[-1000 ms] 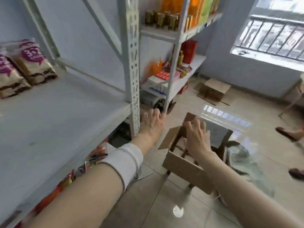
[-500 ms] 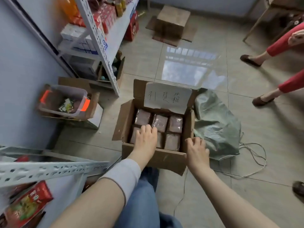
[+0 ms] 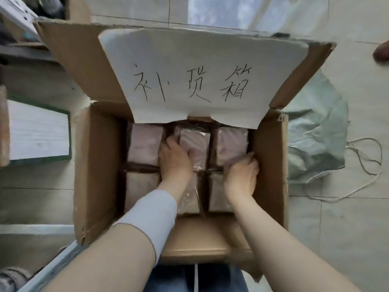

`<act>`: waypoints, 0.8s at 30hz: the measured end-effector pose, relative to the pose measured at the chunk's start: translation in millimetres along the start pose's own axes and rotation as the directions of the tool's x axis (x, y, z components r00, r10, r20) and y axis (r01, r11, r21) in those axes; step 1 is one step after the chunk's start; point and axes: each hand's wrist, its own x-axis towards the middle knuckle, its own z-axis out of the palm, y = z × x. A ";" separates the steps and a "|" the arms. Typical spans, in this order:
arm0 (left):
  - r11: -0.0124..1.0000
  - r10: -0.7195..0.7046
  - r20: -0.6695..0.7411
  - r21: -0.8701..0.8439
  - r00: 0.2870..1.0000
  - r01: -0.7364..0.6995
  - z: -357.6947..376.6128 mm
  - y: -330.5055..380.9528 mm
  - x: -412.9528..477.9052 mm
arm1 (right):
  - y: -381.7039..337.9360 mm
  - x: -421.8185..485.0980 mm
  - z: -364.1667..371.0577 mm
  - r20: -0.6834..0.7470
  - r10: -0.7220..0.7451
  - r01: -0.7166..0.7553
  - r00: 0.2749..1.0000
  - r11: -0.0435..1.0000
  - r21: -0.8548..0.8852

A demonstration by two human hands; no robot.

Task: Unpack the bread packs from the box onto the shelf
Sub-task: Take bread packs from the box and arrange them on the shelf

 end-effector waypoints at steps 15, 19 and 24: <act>0.949 -0.087 0.042 -0.302 0.995 0.095 -10.8 -6.6 29.4 | -18.7 1.5 -21.0 -0.042 0.097 -0.092 0.994 0.991 0.102; 0.912 -0.096 0.061 -0.394 0.993 0.113 -14.2 -2.8 15.4 | -8.3 -4.9 -38.5 -0.004 0.085 -0.078 0.996 0.928 0.363; 0.887 -0.172 0.001 -0.435 0.985 0.155 -43.3 -8.9 -21.5 | 24.9 -21.1 -60.5 0.171 0.150 -0.220 0.974 0.818 0.531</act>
